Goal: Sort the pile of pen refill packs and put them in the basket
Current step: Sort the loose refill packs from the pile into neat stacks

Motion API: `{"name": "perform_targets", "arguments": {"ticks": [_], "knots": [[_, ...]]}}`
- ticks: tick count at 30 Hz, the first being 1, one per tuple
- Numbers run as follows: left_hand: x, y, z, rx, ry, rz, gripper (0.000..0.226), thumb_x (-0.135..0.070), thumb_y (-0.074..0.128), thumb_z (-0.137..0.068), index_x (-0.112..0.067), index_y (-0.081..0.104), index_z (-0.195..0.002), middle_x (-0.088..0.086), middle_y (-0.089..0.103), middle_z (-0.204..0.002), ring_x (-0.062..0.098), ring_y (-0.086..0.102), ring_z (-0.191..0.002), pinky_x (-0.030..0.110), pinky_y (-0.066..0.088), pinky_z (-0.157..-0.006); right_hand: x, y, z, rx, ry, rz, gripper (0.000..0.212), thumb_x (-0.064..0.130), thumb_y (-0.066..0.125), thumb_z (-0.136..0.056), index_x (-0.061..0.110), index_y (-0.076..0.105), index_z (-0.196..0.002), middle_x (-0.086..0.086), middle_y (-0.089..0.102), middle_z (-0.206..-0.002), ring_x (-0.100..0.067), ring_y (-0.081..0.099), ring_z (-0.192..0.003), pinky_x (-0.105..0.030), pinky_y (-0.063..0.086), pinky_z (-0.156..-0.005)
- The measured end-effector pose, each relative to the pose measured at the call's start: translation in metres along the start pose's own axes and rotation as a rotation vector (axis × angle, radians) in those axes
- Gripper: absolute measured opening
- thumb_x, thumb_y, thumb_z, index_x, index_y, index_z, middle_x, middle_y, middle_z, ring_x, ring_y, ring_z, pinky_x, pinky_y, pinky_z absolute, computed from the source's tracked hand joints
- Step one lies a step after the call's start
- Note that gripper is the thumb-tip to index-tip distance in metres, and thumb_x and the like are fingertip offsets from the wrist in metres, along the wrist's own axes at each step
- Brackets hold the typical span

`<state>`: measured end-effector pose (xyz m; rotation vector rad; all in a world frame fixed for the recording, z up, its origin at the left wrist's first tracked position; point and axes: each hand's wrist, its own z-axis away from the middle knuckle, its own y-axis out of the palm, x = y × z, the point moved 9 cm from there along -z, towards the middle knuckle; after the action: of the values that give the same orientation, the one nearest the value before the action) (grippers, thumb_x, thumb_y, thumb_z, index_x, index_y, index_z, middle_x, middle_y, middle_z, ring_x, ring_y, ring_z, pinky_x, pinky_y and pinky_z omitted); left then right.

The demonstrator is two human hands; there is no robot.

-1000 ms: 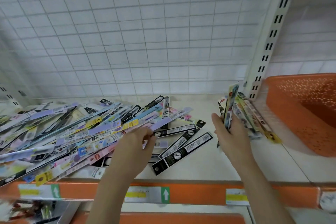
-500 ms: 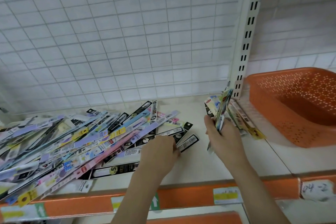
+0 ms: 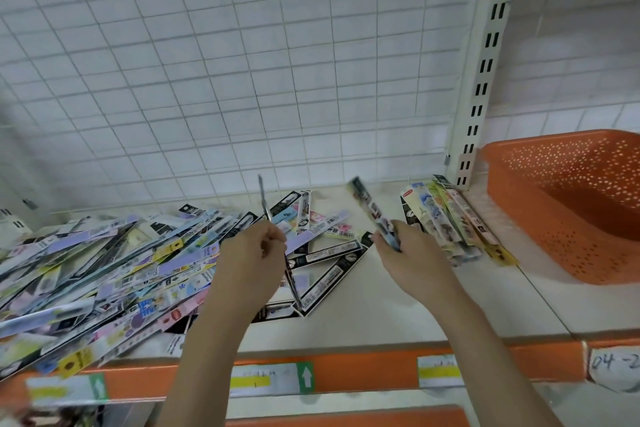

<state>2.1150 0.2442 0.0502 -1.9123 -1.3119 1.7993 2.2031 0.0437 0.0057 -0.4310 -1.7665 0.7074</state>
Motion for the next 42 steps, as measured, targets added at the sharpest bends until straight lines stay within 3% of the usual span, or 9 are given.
{"name": "perform_targets", "arguments": {"ticks": [4,9,15,19,23,28,32,35,42], "knots": [[0.016,-0.013,0.005,-0.044,-0.042,-0.023,0.023,-0.020,0.050,-0.091,-0.012,0.057,-0.071,0.013,0.063,-0.065,0.019,0.046,-0.053,0.025,0.033,-0.049,0.004,0.032,-0.003,0.113,0.082,0.121,0.037,0.032,0.051,-0.091,0.021,0.035,-0.060,0.002,0.042,-0.059,-0.015,0.041,-0.052,-0.026,0.027,-0.045],[0.036,-0.028,0.008,-0.078,-0.061,-0.077,0.011,-0.017,0.059,-0.088,-0.013,0.050,-0.082,0.014,0.064,-0.073,0.031,0.063,-0.067,0.039,0.049,-0.061,0.011,0.056,0.000,0.175,0.172,0.350,0.052,0.064,0.055,-0.081,0.013,0.044,-0.075,-0.001,0.048,-0.076,-0.022,0.049,-0.072,-0.026,0.037,-0.059],[0.055,-0.036,0.010,-0.092,-0.093,-0.106,0.046,-0.013,0.051,-0.093,-0.021,0.037,-0.137,0.019,0.068,-0.086,0.032,0.063,-0.066,0.043,0.050,-0.062,0.007,0.057,-0.006,0.269,0.232,0.377,0.033,0.024,0.060,-0.082,0.015,0.037,-0.061,0.001,0.043,-0.066,-0.016,0.045,-0.057,-0.021,0.029,-0.045],[0.057,-0.027,0.009,-0.035,-0.073,-0.207,0.032,-0.016,0.050,-0.093,-0.015,0.053,-0.126,0.012,0.070,-0.090,0.026,0.060,-0.064,0.027,0.041,-0.053,-0.001,0.043,-0.004,0.274,0.259,0.381,0.028,0.010,0.053,-0.082,0.012,0.035,-0.060,0.000,0.040,-0.063,-0.012,0.037,-0.051,-0.021,0.024,-0.042],[0.057,-0.021,0.006,-0.031,-0.062,-0.184,0.022,-0.016,0.050,-0.093,-0.014,0.056,-0.115,0.012,0.070,-0.082,0.026,0.059,-0.060,0.032,0.047,-0.057,-0.005,0.028,0.000,0.253,0.268,0.413,0.031,0.004,0.050,-0.080,0.013,0.030,-0.058,0.000,0.033,-0.061,-0.012,0.031,-0.049,-0.022,0.021,-0.042],[0.055,-0.019,0.004,-0.063,-0.048,-0.150,0.023,-0.011,0.046,-0.094,-0.010,0.051,-0.116,0.013,0.067,-0.084,0.027,0.059,-0.065,0.035,0.049,-0.063,-0.009,0.022,0.003,0.249,0.280,0.438,0.030,0.007,0.053,-0.080,0.013,0.032,-0.060,0.001,0.034,-0.061,-0.012,0.033,-0.051,-0.023,0.023,-0.043],[0.057,-0.029,0.006,-0.112,-0.059,-0.106,0.017,-0.006,0.045,-0.092,-0.005,0.050,-0.109,0.009,0.058,-0.081,0.021,0.052,-0.063,0.027,0.038,-0.053,-0.007,0.016,0.001,0.207,0.286,0.430,0.020,0.013,0.051,-0.085,0.011,0.038,-0.070,0.001,0.039,-0.068,-0.016,0.043,-0.062,-0.025,0.032,-0.052],[0.068,-0.040,0.007,-0.151,-0.095,-0.119,0.016,-0.011,0.049,-0.092,-0.003,0.050,-0.106,0.012,0.057,-0.077,0.018,0.049,-0.059,0.026,0.035,-0.051,0.006,0.015,-0.006,0.178,0.246,0.401,0.012,0.019,0.049,-0.088,0.009,0.041,-0.088,0.001,0.041,-0.072,-0.025,0.049,-0.079,-0.028,0.037,-0.065],[0.090,-0.065,0.012,-0.182,-0.201,-0.176,0.029,-0.020,0.051,-0.093,-0.006,0.050,-0.118,0.001,0.053,-0.069,0.012,0.048,-0.055,0.023,0.033,-0.048,0.040,0.049,-0.034,0.190,0.112,0.304,0.013,0.023,0.044,-0.092,0.011,0.039,-0.093,-0.008,0.048,-0.088,-0.027,0.044,-0.079,-0.030,0.036,-0.067]]}}
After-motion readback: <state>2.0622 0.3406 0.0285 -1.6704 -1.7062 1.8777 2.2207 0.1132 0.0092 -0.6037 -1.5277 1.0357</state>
